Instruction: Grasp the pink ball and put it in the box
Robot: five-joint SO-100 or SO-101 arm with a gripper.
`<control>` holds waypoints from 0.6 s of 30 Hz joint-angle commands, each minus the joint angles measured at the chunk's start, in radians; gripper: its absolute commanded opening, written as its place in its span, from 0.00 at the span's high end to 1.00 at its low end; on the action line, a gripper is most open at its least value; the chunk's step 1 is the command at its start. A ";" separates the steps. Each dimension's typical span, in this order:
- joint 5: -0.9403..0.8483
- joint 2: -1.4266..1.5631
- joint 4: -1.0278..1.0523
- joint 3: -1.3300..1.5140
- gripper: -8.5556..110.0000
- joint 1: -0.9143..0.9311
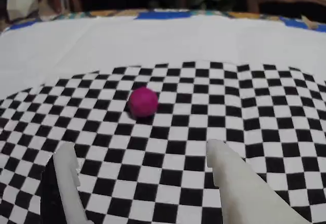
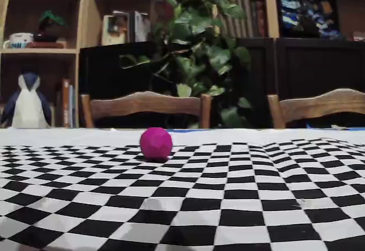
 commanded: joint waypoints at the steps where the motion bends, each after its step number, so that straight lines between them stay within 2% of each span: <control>1: -0.006 -0.009 -0.018 0.008 0.68 -0.035; 18: -0.008 -0.133 -0.117 0.005 0.68 -0.077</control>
